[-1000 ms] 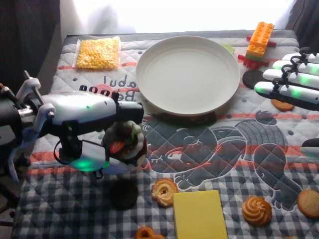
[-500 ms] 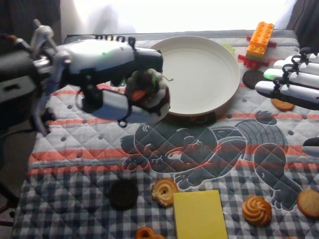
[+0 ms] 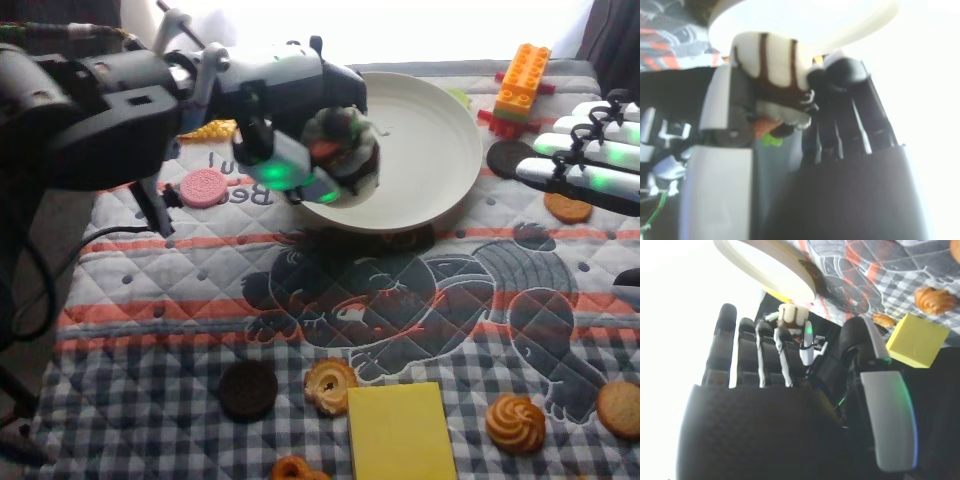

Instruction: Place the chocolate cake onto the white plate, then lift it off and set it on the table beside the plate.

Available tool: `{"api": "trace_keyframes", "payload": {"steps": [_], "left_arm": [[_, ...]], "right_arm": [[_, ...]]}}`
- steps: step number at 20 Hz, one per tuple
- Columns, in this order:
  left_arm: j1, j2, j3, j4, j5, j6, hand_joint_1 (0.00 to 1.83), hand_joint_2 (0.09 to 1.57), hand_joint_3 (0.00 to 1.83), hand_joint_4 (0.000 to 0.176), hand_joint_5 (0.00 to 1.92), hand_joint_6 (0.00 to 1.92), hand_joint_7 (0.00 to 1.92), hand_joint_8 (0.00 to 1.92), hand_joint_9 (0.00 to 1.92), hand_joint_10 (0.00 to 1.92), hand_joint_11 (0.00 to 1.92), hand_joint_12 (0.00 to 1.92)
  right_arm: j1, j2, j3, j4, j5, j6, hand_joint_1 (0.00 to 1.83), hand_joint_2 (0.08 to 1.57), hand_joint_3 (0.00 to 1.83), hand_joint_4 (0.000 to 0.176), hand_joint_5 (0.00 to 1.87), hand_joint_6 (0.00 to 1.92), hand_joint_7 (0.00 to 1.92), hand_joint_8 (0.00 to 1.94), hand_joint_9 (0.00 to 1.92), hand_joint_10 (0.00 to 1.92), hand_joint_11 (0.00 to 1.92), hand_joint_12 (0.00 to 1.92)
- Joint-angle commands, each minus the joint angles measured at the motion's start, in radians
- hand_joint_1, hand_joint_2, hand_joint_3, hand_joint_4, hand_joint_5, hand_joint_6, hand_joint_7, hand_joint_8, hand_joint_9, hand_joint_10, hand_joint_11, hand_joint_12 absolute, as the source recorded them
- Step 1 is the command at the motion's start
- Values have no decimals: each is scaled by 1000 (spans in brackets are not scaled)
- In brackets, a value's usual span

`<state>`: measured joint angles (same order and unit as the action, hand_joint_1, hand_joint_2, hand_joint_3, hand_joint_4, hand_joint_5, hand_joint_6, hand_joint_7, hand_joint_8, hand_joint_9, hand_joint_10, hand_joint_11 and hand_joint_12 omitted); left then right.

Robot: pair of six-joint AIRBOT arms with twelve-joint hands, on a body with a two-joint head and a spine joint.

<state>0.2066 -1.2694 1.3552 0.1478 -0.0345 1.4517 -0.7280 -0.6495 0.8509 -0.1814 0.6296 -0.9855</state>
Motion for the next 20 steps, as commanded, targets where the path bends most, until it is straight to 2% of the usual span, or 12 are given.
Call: {"api": "trace_keyframes", "payload": {"steps": [1, 3, 4, 6, 7, 8, 9, 10, 12, 14, 16, 20], "left_arm": [[-18, -7, 16, -14, -98, -1, 1064, 1362, 0, 25, 557, 1611, 536, 1707, 378, 1820, 490, 1921], [-15, -48, 54, -29, -83, -1, 1055, 1368, 1, 28, 557, 1651, 521, 1694, 463, 1862, 641, 1921], [-15, -57, 62, -33, -78, -1, 1020, 1340, 0, 0, 578, 1595, 305, 1508, 426, 1767, 584, 1921], [-10, -79, 78, -34, -64, -1, 1177, 1200, 0, 0, 299, 1159, 294, 1127, 339, 1451, 339, 1792], [-2, -89, 86, -35, -59, -1, 1107, 1207, 0, 20, 220, 1043, 248, 926, 204, 1285, 155, 1743], [2, -92, 88, -35, -57, -1, 922, 1166, 0, 75, 73, 396, 107, 191, 20, 380, 5, 1071], [4, -92, 87, -35, -57, -1, 922, 1166, 0, 75, 73, 396, 107, 191, 20, 380, 5, 1071], [6, -90, 85, -36, -57, -1, 839, 1130, 0, 84, 38, 176, 26, 47, 3, 100, 0, 757], [9, -70, 68, -42, -72, -1, 711, 1062, 0, 153, 1, 6, 0, 1, 0, 3, 0, 76], [12, -36, 36, -44, -99, 0, 592, 1033, 0, 175, 0, 0, 0, 0, 0, 0, 0, 2], [12, 16, -15, -44, -140, 0, 588, 994, 0, 160, 0, 0, 0, 0, 0, 0, 0, 0], [26, 128, -116, -40, -216, 5, 521, 960, 0, 176, 0, 0, 0, 0, 0, 0, 0, 0]], "right_arm": [[7, 1, 8, 15, 106, -2, 509, 1327, 3, 0, 0, 0, 0, 0, 0, 0, 0, 135], [7, -2, 10, 14, 106, -2, 547, 1321, 0, 0, 0, 0, 0, 0, 0, 0, 0, 124], [7, -2, 10, 14, 106, -2, 538, 1322, 0, 0, 0, 0, 0, 0, 0, 0, 0, 122], [7, -3, 10, 14, 106, -2, 541, 1322, 0, 0, 0, 0, 0, 0, 0, 0, 0, 71], [7, -4, 10, 14, 106, -2, 579, 1316, 0, 0, 0, 0, 0, 0, 0, 0, 0, 54], [7, -5, 10, 14, 106, -2, 579, 1309, 0, 0, 0, 0, 0, 0, 0, 0, 0, 130], [7, -5, 10, 14, 106, -2, 579, 1309, 0, 0, 0, 0, 0, 0, 0, 0, 0, 130], [7, -5, 10, 15, 106, -2, 581, 1308, 0, 0, 0, 0, 0, 0, 0, 0, 0, 147], [6, -5, 10, 15, 106, -2, 601, 1303, 0, 0, 0, 0, 0, 0, 0, 0, 0, 237], [6, -5, 9, 16, 106, -2, 606, 1302, 0, 0, 0, 0, 0, 0, 0, 0, 0, 141], [6, -3, 8, 19, 106, -2, 524, 1311, 1, 0, 0, 0, 0, 0, 0, 0, 1, 48], [9, -2, 7, 22, 107, -1, 603, 1297, 0, 0, 0, 0, 0, 0, 0, 0, 0, 173]]}}
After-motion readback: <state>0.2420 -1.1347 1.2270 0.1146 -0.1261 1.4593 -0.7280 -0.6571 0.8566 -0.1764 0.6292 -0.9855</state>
